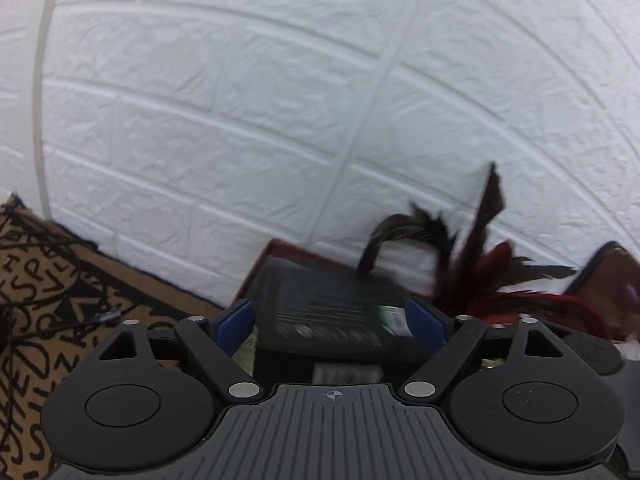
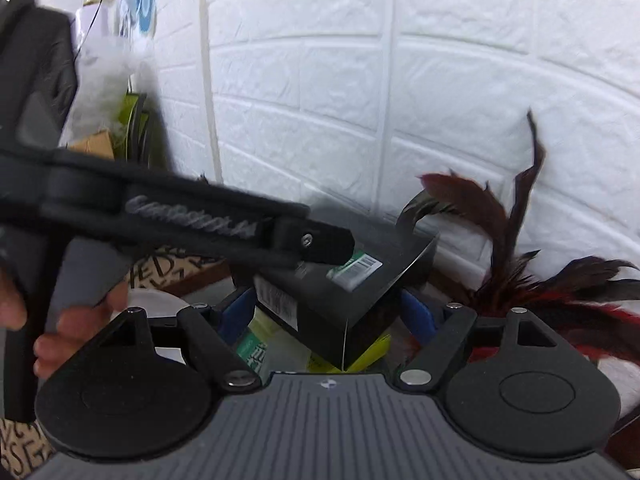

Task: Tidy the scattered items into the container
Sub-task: 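Lower the black box into the brown box and open the right gripper, then move the right gripper back toward the clear tape roll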

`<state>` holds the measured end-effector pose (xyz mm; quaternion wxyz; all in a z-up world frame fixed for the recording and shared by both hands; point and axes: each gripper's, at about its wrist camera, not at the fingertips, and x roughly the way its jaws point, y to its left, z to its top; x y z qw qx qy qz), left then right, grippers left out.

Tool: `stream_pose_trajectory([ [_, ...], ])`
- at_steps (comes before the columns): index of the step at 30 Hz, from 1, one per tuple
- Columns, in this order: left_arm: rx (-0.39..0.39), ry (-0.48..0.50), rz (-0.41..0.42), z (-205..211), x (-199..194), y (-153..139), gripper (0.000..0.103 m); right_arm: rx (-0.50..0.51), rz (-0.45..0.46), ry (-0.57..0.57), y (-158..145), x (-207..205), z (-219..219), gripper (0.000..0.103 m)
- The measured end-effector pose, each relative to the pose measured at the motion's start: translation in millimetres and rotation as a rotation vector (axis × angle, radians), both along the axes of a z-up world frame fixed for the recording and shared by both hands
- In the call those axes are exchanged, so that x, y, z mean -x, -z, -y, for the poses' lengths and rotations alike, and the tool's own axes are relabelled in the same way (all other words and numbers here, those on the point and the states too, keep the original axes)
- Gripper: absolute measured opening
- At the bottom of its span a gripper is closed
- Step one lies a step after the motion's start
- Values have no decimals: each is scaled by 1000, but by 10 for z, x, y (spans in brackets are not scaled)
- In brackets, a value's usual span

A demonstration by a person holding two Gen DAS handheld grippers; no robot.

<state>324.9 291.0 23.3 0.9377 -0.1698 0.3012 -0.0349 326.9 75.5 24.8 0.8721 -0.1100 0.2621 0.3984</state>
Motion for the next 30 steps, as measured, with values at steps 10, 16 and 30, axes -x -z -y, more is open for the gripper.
stream_pose_trajectory([
  [10, -60, 39, 10, 115, 214, -70, 96, -47, -64, 33, -36, 48, 210, 96],
  [16, -91, 55, 16, 284, 414, -219, 97, -62, -47, 34, -221, 203, 314, 98],
  [30, -92, 101, 85, 926, 1328, -449, 102, -99, 2, 22, -418, 1028, 891, 102],
])
